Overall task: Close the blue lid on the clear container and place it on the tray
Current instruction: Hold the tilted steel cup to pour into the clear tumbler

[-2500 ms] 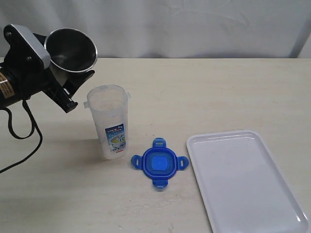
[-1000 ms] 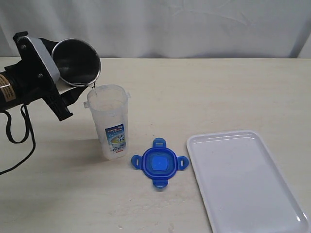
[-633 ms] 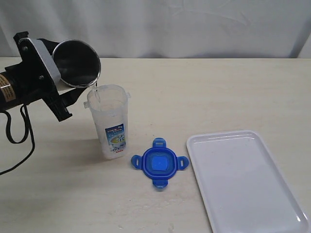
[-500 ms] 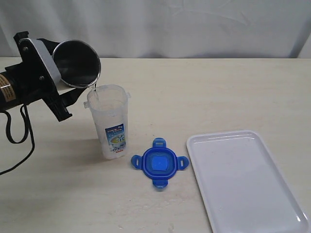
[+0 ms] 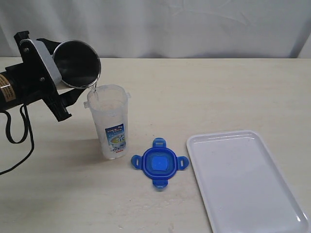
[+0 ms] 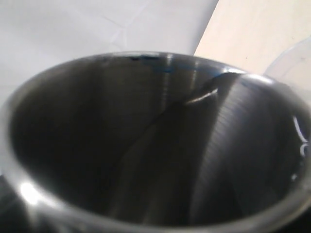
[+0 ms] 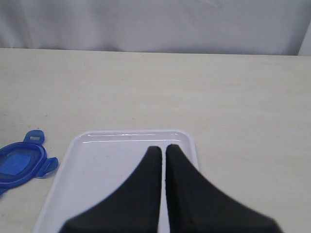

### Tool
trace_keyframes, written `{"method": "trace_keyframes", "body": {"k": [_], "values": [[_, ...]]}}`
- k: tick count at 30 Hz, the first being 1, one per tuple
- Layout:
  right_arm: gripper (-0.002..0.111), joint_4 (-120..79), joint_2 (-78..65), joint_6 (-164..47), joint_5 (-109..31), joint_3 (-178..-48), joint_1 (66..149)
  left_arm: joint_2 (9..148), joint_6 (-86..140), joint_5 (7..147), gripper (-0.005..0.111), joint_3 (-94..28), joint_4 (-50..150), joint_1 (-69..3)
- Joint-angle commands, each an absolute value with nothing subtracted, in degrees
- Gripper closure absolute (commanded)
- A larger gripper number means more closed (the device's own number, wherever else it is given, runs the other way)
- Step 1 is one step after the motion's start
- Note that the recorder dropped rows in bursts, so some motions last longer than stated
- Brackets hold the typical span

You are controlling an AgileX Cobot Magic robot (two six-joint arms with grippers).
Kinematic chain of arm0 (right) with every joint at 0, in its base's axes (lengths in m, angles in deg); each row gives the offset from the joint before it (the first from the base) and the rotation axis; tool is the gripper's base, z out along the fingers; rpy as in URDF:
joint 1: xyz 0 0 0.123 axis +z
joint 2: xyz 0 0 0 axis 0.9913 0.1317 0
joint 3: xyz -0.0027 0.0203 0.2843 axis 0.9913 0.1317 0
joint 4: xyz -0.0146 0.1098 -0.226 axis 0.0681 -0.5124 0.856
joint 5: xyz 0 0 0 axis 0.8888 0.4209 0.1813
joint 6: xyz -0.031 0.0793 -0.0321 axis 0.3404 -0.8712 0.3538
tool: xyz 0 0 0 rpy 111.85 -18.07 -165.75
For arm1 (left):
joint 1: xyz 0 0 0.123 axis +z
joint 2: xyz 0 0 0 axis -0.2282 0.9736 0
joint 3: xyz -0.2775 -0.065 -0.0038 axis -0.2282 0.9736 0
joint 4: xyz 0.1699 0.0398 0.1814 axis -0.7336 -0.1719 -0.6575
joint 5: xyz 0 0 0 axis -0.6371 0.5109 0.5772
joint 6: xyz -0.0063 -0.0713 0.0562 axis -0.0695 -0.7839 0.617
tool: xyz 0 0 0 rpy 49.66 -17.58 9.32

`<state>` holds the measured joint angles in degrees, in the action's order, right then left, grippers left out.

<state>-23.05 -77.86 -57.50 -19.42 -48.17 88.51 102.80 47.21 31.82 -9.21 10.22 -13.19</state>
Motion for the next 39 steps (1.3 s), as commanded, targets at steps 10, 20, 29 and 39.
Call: {"method": "trace_keyframes", "body": {"k": [10, 20, 29, 39], "values": [[0.104, -23.3, -78.1, -57.8, -19.7, -48.0, 88.5, 101.9, 48.8, 28.8, 0.107, -9.9, 11.2, -13.3], [0.104, -23.3, -78.1, -57.8, -19.7, -48.0, 88.5, 101.9, 48.9, 28.9, 0.107, -9.9, 11.3, -13.3], [0.104, -23.3, -78.1, -57.8, -19.7, -48.0, 88.5, 101.9, 48.9, 28.9, 0.107, -9.9, 11.3, -13.3], [0.104, -23.3, -78.1, -57.8, -19.7, -48.0, 88.5, 101.9, 49.9, 28.9, 0.107, -9.9, 11.2, -13.3]]}}
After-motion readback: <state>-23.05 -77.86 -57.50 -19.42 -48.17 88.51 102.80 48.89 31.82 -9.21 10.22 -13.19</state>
